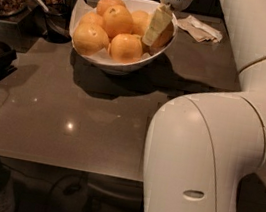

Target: Pick orange from white bowl

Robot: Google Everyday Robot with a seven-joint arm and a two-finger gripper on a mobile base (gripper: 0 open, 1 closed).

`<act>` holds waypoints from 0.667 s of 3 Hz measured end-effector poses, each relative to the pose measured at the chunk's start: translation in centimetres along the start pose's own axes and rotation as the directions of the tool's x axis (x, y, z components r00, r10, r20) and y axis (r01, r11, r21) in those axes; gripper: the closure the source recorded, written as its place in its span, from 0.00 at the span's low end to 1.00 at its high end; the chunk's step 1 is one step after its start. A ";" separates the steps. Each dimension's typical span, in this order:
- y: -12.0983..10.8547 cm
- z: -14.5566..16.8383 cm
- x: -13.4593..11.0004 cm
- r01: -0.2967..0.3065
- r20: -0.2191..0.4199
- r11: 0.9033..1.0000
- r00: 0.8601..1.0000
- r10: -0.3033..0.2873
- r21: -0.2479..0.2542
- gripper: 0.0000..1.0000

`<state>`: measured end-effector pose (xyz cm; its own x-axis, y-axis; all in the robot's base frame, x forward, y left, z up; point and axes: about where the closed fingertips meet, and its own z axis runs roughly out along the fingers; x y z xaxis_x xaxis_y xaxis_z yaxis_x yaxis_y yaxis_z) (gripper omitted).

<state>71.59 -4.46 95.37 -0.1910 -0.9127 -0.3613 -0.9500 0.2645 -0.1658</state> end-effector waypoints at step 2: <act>-0.3 0.8 1.7 -0.029 -0.014 1.000 0.999 0.029 -0.001 0.42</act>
Offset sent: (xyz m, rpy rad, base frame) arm -0.0207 -0.0331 -0.0224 -0.0417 0.0704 -0.0374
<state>71.75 -5.78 94.04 -0.2221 -0.9088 -0.3532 -0.9442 0.2909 -0.1546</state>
